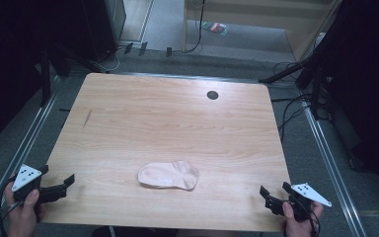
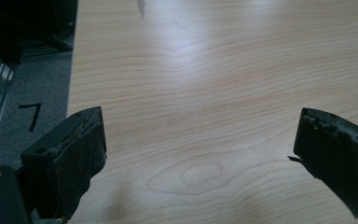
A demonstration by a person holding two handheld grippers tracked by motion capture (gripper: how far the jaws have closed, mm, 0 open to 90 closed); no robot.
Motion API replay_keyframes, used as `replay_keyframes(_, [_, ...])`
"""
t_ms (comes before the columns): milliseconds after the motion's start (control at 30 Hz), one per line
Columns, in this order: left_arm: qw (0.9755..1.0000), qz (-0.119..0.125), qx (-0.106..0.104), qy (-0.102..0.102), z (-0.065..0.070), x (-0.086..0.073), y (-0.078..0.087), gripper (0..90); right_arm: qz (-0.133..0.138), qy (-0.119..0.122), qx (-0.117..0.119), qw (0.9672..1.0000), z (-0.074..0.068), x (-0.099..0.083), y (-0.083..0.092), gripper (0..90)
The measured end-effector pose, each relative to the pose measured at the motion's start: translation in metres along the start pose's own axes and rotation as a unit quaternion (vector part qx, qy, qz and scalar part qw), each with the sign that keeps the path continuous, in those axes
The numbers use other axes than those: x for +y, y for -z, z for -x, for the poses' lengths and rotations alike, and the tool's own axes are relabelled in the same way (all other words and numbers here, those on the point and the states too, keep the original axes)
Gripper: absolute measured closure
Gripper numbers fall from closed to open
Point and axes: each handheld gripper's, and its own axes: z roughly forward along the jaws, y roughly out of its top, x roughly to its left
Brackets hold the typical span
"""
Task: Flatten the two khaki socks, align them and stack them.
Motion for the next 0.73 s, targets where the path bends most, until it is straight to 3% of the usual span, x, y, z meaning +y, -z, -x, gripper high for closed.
replay_keyframes(67, [0.9999, 0.001, 0.016, 0.004, -0.006, -0.001, 0.003, 2.6, 0.001, -0.006, -0.003, 1.0, 0.004, -0.001, 0.002, 6.8])
replay_keyframes(167, [0.9996, 0.008, 0.02, 0.021, -0.012, -0.003, 0.006, 2.6, 0.006, -0.011, -0.006, 0.9999, 0.008, -0.002, 0.005, 6.9])
replay_keyframes(400, [0.9996, 0.003, 0.011, 0.027, -0.012, -0.003, 0.003, 2.7, 0.003, -0.001, -0.013, 0.9999, 0.008, -0.002, 0.003, 7.0])
replay_keyframes(567, [0.9988, 0.003, 0.001, 0.048, -0.017, -0.004, 0.003, 2.7, 0.006, -0.015, -0.015, 0.9998, 0.013, -0.003, 0.003, 7.3])
replay_keyframes(733, [0.999, -0.002, 0.002, 0.044, -0.016, -0.003, 0.002, 2.7, 0.002, -0.015, -0.017, 0.9997, 0.012, -0.003, 0.002, 7.8])
